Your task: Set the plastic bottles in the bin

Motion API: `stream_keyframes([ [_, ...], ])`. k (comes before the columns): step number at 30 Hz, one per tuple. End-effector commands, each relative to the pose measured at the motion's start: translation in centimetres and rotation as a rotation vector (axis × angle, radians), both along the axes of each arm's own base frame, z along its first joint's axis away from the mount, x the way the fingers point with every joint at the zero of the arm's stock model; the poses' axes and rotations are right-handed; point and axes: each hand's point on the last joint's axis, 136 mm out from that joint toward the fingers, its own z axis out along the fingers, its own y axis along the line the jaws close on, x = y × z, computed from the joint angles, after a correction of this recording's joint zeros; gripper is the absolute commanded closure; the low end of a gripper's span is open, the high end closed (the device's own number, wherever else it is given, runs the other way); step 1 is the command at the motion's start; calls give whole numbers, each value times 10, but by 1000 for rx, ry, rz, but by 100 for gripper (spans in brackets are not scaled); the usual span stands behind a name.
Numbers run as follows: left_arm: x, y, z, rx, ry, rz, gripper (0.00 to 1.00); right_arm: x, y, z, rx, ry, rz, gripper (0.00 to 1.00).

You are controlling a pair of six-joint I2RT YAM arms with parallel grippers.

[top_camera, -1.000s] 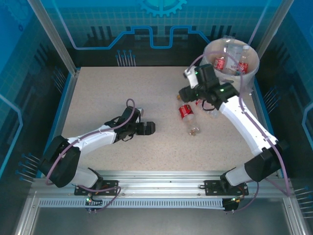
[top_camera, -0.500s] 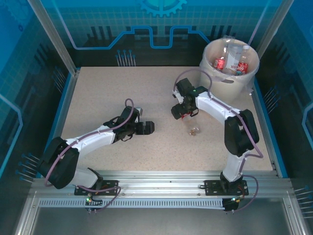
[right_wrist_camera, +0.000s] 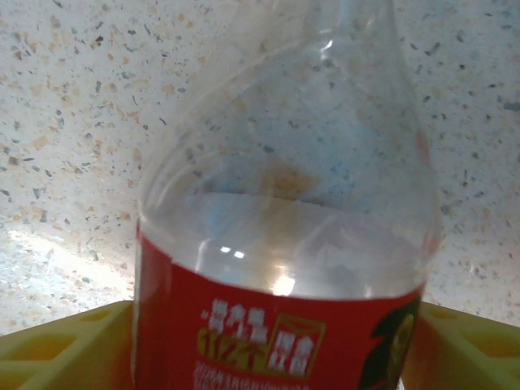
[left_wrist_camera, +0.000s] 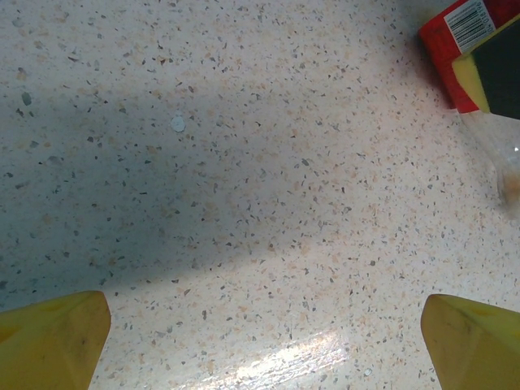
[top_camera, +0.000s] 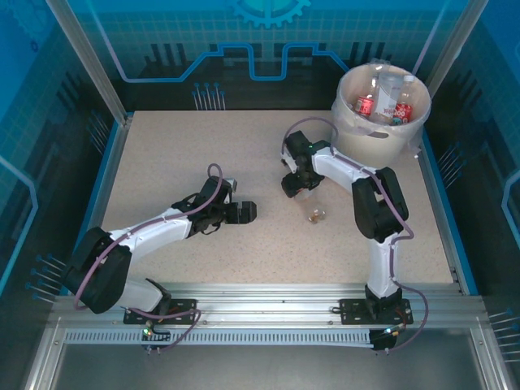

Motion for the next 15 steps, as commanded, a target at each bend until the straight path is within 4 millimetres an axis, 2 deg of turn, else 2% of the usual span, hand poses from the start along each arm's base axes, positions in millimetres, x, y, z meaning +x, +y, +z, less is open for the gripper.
stream_keyframes([
  [1,-1,6,4,2,-1,23,1,4,4,5,37,10,-1,26],
  [4,-1,6,5,4,-3,24,1,9,8,17,60,-19,3,35],
  [6,0,6,5,4,-2,24,1,12,9,32,79,-51,2,35],
  [9,1,5,5,2,-3,23,1,17,17,73,167,-134,10,35],
  [12,2,4,4,4,0,20,1,19,29,139,305,-254,34,36],
  [15,3,3,3,2,4,17,1,18,32,221,427,-424,62,39],
])
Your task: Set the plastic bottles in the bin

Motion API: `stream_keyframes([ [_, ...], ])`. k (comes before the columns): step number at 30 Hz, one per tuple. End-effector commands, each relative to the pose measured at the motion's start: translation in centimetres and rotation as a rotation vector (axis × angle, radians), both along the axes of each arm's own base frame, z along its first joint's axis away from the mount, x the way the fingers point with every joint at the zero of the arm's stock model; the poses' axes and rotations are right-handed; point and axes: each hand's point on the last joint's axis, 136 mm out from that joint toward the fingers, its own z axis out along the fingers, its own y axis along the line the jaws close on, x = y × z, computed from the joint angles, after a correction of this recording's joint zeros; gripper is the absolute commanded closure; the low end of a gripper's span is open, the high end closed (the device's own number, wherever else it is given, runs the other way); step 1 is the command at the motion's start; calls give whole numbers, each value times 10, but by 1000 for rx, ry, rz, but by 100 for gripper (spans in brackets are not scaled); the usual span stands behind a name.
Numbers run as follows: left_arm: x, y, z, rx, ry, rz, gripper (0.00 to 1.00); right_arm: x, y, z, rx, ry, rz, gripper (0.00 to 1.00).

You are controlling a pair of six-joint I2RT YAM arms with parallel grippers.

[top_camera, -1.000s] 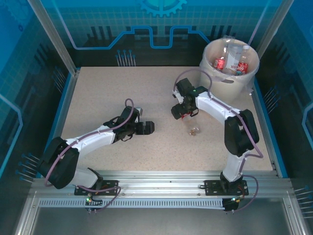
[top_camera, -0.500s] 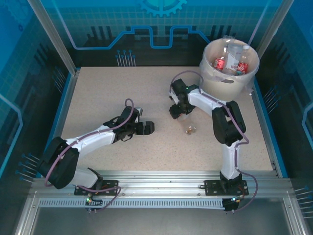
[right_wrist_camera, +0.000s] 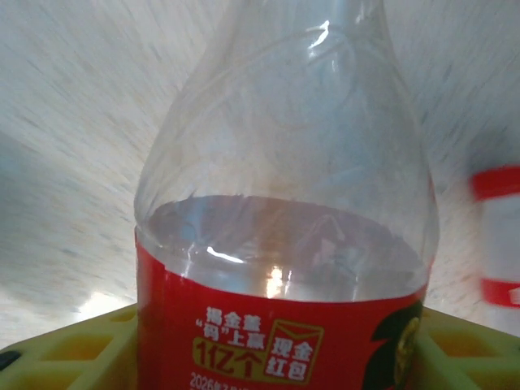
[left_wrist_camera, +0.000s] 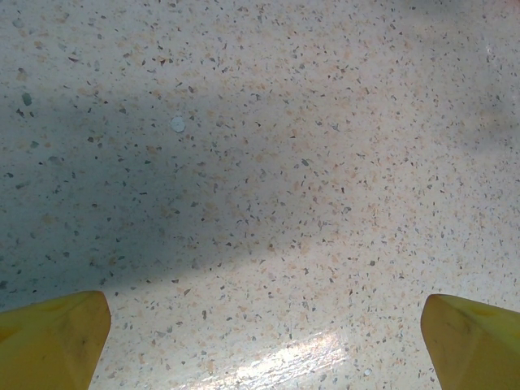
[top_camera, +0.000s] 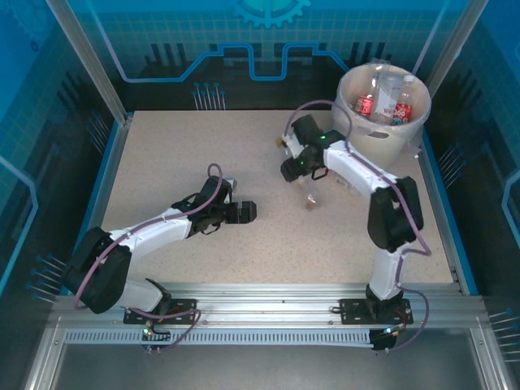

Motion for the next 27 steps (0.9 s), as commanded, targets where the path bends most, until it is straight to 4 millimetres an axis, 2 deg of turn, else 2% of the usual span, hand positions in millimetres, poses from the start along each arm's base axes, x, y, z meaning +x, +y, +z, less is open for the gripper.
stream_keyframes([
  [1,3,1,3,0,5,14,1,6,5,140,214,-307,14,40],
  [4,4,0,2,-9,5,14,1,7,-15,221,283,-576,-31,44],
  [7,4,-2,2,-19,6,9,1,14,-50,281,322,-812,-126,51],
  [10,3,-3,2,-22,6,7,1,25,-86,323,259,-998,-239,53],
  [13,3,-2,3,-23,4,9,1,40,-114,350,148,-1138,-337,55],
  [15,2,-2,4,-24,2,9,1,54,-129,357,66,-1208,-391,57],
  [19,2,-2,6,-29,-1,11,1,86,-149,354,-74,-1226,-459,57],
  [24,-1,1,8,-19,-3,12,1,128,-167,326,-136,-1129,-510,57],
  [27,-2,3,8,-8,-3,9,1,144,-179,311,-170,-1077,-530,57],
])
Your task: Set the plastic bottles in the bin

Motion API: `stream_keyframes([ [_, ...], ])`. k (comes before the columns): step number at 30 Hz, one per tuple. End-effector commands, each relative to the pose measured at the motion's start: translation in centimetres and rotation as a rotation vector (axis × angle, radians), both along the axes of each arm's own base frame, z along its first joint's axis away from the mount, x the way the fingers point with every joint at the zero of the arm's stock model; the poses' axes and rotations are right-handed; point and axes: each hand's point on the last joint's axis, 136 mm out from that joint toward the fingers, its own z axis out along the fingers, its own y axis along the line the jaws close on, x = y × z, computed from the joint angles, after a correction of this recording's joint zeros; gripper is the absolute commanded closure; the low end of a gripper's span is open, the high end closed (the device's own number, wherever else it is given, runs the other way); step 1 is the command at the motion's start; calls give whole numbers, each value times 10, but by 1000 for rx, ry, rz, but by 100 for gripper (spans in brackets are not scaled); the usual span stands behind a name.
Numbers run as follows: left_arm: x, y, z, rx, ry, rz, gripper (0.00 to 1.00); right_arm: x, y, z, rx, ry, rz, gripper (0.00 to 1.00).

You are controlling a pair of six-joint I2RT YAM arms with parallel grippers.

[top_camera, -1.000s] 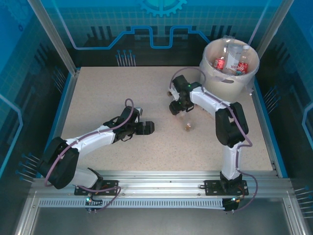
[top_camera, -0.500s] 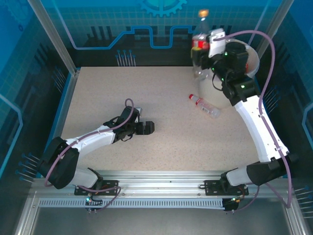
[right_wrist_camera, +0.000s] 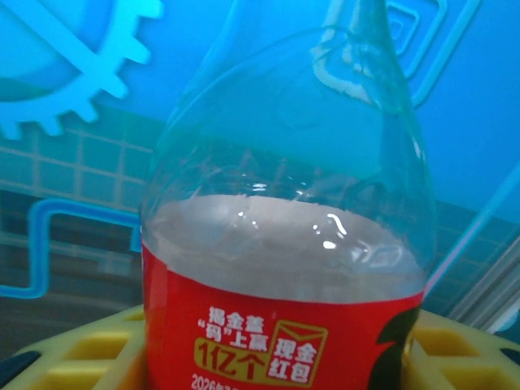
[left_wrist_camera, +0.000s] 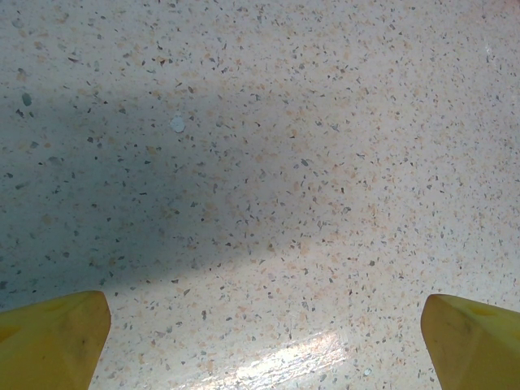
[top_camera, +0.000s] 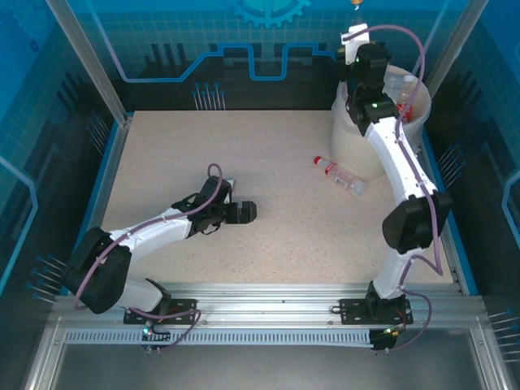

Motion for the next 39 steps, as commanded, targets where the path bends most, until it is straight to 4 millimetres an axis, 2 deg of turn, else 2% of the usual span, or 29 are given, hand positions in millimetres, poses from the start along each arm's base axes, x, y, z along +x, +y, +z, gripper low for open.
stream_keyframes([
  [1,-2,4,7,-4,-2,10,1,2,-25,12,-3,4,-82,57],
  [6,-2,3,5,-17,-4,17,1,10,-27,-34,9,125,-73,56],
  [10,-1,1,2,-16,10,13,1,8,-29,-65,41,185,-64,57],
  [20,0,3,0,-9,6,17,1,-10,-49,-118,127,298,-65,56],
  [25,0,2,2,-12,2,15,1,-15,-59,-152,175,376,-75,55],
  [28,0,3,2,-9,0,14,1,-19,-61,-164,199,407,-79,54],
  [30,0,3,3,-9,-1,14,1,-21,-62,-164,221,409,-73,50],
  [34,1,2,2,-10,2,13,1,-22,-58,-147,245,399,-49,37],
  [39,3,-2,-1,-21,10,8,1,-26,-51,-108,269,347,-5,27],
])
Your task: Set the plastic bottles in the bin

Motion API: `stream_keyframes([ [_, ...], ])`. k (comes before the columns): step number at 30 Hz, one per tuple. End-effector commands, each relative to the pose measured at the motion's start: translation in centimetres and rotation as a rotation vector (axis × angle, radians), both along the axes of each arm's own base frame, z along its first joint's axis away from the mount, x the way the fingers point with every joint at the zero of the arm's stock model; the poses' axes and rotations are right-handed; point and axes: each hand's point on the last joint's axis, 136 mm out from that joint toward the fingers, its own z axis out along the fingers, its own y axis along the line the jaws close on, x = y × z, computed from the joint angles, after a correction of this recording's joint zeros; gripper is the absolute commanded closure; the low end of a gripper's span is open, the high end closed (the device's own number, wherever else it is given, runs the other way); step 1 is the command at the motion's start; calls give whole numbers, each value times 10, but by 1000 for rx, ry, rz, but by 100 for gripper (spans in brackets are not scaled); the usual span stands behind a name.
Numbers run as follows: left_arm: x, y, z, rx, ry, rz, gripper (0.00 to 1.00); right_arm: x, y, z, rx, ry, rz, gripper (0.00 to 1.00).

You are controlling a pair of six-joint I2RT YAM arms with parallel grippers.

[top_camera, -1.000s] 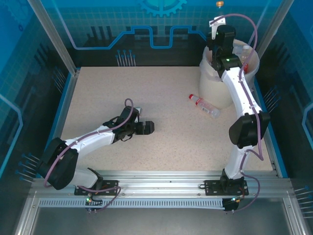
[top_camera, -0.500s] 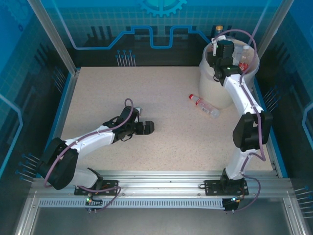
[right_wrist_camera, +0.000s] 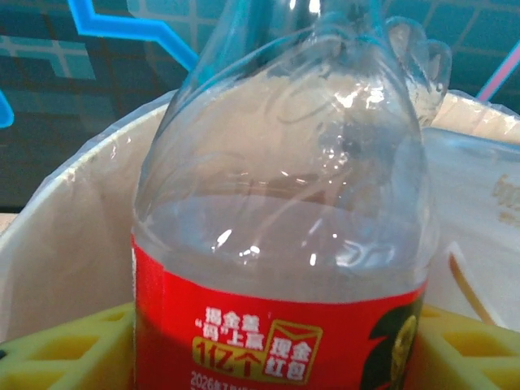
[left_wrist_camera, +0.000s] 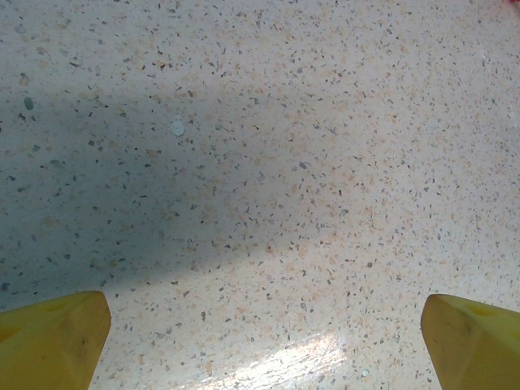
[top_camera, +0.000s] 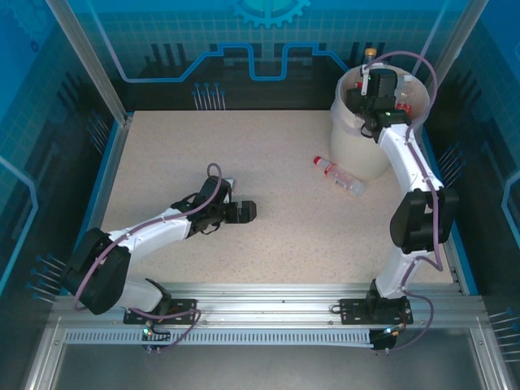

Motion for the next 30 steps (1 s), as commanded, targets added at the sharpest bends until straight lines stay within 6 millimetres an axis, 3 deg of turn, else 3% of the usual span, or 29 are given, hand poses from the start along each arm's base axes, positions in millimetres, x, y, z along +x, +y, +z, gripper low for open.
stream_keyframes([
  [1,3,-3,-2,-20,14,7,1,-13,1,41,40,-48,27,25],
  [7,2,-2,-4,-15,18,5,1,-23,3,85,99,-117,60,16],
  [12,1,-2,-5,-17,20,6,1,-21,0,96,102,-128,58,16],
  [16,1,-1,-5,-17,20,8,1,-15,4,94,122,-124,74,24],
  [22,1,-2,-6,-15,23,6,1,5,20,86,157,-111,123,43],
  [30,-2,0,-6,-13,27,9,1,32,20,46,175,-42,112,50],
])
